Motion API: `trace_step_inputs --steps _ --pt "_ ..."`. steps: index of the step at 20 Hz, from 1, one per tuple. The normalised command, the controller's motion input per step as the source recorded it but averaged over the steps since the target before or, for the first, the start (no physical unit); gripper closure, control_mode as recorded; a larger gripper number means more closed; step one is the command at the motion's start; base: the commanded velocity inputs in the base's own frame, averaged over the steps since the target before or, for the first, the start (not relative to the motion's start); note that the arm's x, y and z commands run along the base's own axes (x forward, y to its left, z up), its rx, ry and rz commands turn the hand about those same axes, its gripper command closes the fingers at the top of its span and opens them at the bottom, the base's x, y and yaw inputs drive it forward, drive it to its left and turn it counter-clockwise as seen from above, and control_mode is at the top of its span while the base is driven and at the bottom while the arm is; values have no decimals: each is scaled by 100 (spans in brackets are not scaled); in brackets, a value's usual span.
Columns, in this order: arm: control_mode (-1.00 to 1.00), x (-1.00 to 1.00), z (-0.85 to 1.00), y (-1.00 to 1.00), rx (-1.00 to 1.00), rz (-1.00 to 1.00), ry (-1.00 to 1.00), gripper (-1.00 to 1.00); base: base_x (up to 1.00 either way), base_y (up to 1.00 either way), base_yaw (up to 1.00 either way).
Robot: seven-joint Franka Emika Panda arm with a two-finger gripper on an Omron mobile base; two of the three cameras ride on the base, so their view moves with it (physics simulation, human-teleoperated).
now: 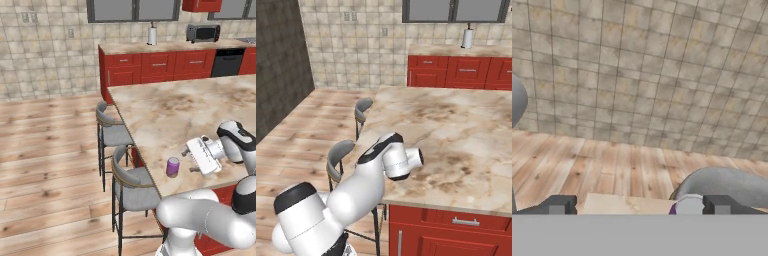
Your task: Four empty soda cans are scattered around the kitchen. Gather all the cans and cluster them next to the stove for recycling.
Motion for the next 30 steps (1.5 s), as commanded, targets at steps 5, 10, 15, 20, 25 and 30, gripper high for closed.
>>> trace_step_inputs --steps 5,10,15,20,25,30 --pt "-100 13 -8 0 1 0 0 -100 0 0 0" --pt "-100 17 -13 0 0 0 0 -100 0 0 0" --pt "-100 20 -15 0 0 0 0 -100 0 0 0" --pt "-100 21 -15 0 0 -1 0 -100 0 0 0" --pt "-100 20 -16 0 0 -1 0 -100 0 0 0" --pt "-100 19 -16 0 0 0 0 -100 0 0 0"
